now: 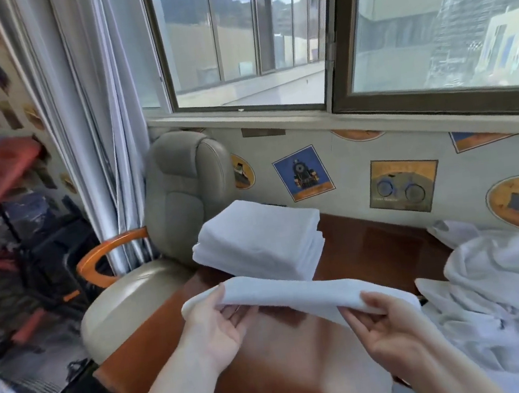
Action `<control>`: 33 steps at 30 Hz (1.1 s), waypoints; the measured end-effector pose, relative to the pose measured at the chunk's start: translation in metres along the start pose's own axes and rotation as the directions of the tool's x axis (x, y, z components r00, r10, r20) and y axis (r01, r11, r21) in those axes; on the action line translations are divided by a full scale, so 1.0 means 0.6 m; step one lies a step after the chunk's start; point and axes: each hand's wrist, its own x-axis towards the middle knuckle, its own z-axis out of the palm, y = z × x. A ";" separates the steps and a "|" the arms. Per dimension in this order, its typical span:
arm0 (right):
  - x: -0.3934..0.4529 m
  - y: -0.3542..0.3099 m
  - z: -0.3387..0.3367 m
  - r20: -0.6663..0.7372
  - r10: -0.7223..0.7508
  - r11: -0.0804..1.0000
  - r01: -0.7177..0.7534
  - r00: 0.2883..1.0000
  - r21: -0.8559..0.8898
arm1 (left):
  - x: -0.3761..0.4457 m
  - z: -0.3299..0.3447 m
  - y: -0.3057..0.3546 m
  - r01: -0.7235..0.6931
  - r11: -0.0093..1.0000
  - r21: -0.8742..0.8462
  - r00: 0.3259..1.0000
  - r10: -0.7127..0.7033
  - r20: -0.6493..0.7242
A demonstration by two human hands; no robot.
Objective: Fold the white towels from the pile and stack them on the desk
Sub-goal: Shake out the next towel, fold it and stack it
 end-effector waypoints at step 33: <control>0.502 0.165 0.233 -0.536 -0.353 0.928 0.358 0.767 -0.099 | 0.631 -0.028 0.182 0.126 0.976 0.178 0.989 -0.137 0.052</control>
